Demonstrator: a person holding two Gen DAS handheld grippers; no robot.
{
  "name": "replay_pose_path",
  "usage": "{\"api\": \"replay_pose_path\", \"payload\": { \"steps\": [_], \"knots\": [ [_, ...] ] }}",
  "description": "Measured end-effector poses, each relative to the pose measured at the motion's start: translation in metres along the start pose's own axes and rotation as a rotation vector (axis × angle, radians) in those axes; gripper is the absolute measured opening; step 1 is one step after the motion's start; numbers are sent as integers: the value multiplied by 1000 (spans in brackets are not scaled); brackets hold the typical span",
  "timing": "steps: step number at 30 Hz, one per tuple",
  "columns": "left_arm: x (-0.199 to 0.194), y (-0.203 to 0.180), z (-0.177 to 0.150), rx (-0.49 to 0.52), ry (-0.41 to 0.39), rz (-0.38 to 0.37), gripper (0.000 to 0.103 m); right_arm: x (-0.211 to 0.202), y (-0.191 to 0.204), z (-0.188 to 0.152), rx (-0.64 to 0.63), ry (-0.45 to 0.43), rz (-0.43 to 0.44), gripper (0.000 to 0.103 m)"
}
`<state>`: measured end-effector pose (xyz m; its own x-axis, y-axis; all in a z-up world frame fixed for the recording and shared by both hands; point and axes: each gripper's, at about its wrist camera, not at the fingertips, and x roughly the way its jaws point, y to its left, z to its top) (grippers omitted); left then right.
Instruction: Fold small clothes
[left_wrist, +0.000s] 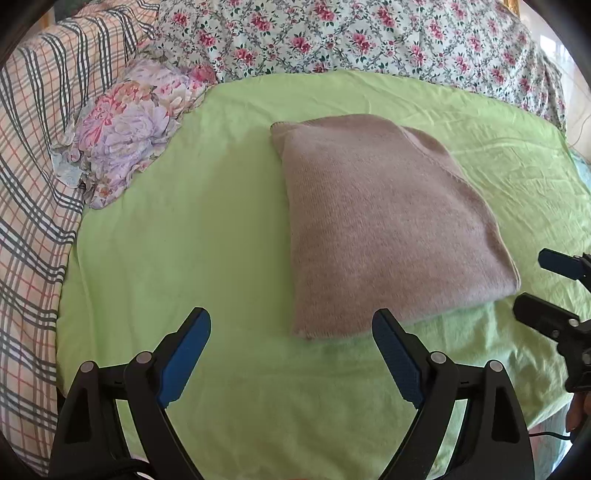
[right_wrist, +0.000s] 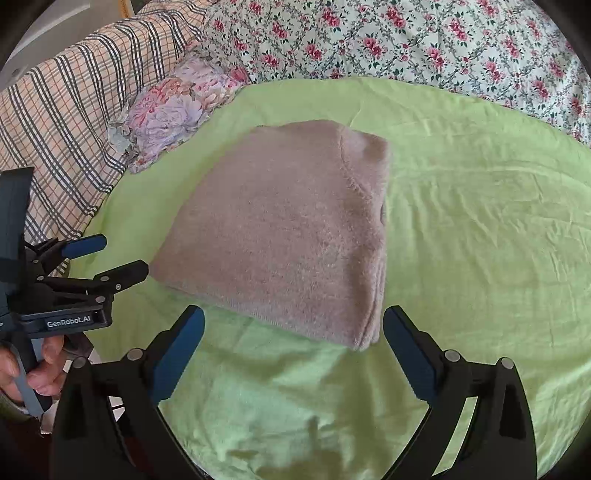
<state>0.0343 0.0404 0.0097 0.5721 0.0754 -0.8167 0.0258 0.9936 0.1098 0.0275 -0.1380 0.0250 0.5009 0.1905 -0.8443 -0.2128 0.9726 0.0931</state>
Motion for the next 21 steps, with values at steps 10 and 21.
{"api": "replay_pose_path", "payload": {
  "steps": [10,21],
  "knots": [
    [19,-1,13,7,13,-8,90,30,-2,17,25,53,17,97],
    [33,4,30,-33,11,-42,90,45,-7,33,44,67,18,97]
  ]
}}
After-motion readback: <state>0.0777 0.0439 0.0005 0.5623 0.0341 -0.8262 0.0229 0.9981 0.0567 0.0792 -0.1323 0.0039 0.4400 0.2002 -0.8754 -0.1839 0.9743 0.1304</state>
